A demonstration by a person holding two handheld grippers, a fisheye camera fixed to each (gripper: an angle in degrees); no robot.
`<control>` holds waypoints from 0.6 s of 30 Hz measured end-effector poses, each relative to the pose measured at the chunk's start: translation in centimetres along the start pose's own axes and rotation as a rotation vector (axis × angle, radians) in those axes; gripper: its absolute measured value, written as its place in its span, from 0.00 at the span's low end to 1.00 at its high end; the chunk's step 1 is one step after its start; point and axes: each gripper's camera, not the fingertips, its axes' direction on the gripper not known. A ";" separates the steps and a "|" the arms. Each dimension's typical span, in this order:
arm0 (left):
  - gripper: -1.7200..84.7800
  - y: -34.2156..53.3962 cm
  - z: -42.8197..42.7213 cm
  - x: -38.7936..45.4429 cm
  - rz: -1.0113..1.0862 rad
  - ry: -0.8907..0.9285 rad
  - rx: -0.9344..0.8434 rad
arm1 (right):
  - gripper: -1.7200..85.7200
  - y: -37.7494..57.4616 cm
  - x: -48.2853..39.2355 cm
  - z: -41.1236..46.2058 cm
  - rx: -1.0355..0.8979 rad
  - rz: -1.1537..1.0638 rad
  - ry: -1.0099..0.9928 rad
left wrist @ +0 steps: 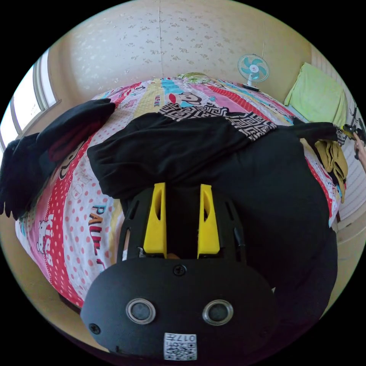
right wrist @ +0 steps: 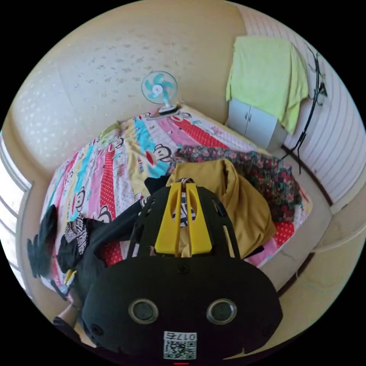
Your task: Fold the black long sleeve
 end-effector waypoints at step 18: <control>0.17 -1.3 -0.9 -1.5 0.005 -0.011 0.004 | 0.06 9.4 -1.2 1.1 0.113 -0.072 -0.225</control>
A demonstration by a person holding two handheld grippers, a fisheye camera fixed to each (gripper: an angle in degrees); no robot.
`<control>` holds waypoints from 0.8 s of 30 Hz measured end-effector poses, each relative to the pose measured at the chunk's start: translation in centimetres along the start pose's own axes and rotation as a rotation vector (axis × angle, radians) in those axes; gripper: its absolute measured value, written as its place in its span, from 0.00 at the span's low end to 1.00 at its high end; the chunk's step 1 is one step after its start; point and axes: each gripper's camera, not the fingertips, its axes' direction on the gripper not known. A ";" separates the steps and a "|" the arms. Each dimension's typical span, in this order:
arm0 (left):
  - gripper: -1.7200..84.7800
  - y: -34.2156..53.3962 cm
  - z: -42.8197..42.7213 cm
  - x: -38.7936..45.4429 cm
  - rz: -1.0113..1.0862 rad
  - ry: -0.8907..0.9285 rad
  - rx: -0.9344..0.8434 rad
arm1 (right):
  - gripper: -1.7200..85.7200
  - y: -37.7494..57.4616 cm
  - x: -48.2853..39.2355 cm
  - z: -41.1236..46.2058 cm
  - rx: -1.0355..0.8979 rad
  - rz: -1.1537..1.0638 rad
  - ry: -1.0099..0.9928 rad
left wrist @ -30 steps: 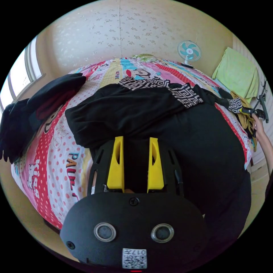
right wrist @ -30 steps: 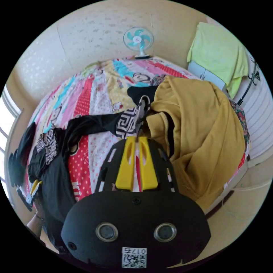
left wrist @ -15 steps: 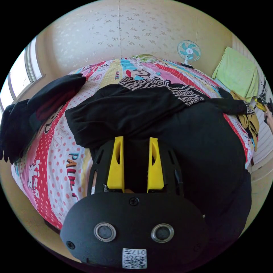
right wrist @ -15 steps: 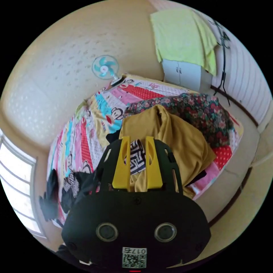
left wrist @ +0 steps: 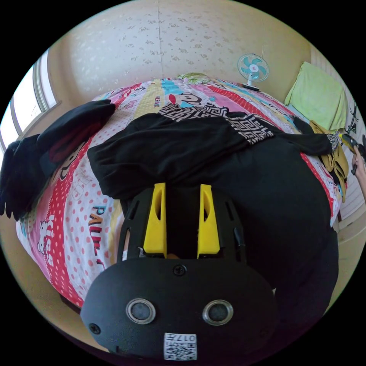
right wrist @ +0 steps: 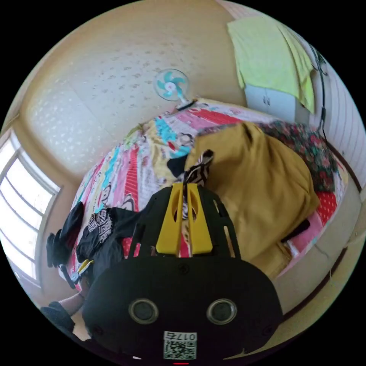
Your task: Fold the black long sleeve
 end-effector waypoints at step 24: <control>0.17 -3.1 -4.3 -1.7 -0.017 0.024 -0.017 | 0.11 16.6 -24.4 6.9 -0.443 -0.571 -0.362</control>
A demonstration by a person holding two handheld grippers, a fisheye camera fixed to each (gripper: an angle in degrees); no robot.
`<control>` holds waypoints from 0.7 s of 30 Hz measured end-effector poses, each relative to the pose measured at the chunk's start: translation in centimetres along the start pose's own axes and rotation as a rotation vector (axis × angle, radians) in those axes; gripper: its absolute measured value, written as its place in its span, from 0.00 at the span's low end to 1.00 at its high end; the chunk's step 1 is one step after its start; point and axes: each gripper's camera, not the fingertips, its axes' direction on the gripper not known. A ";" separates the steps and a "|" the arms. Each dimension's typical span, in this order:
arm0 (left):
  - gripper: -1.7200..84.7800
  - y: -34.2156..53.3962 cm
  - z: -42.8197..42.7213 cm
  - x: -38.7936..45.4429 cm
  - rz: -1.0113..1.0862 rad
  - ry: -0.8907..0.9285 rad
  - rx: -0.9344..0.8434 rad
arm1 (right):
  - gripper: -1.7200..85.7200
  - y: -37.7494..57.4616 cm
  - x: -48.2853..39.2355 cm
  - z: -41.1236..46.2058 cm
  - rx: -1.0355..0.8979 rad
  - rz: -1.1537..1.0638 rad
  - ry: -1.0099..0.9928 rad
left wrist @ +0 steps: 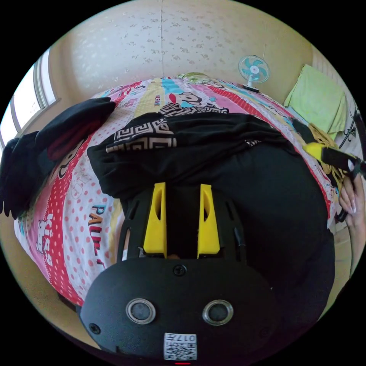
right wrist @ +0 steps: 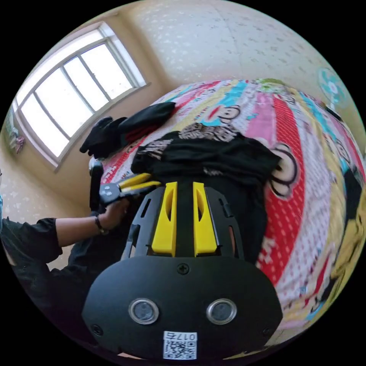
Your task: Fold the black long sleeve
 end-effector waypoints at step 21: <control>0.20 15.8 -10.5 -9.2 0.001 0.373 -0.278 | 0.17 13.0 10.6 -4.3 -0.402 0.259 0.056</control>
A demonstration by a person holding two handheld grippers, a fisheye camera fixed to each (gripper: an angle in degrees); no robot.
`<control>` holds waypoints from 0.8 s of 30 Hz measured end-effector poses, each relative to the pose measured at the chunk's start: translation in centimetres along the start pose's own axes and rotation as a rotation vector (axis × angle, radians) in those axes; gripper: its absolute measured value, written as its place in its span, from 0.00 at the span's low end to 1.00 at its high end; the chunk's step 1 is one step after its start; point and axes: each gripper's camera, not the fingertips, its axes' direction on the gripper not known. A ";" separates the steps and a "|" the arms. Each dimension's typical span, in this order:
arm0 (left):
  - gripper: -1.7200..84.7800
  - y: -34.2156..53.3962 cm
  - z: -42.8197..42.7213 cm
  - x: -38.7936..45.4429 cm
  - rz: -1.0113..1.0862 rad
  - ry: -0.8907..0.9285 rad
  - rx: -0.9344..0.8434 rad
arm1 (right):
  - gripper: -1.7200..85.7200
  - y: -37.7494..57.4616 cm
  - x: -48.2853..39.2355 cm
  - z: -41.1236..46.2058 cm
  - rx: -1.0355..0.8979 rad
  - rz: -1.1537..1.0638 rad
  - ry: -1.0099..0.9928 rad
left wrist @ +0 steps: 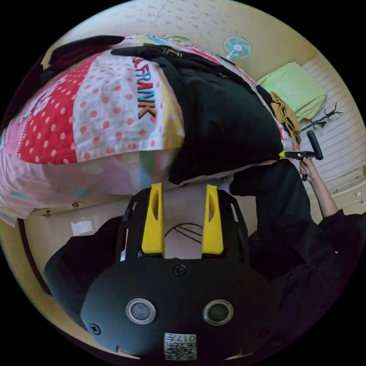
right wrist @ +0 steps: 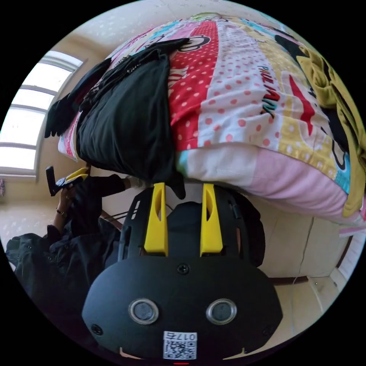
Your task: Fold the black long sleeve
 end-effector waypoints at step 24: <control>0.03 9.3 -20.7 2.4 0.132 0.395 0.274 | 0.04 11.6 4.0 -14.9 0.216 -0.135 -0.530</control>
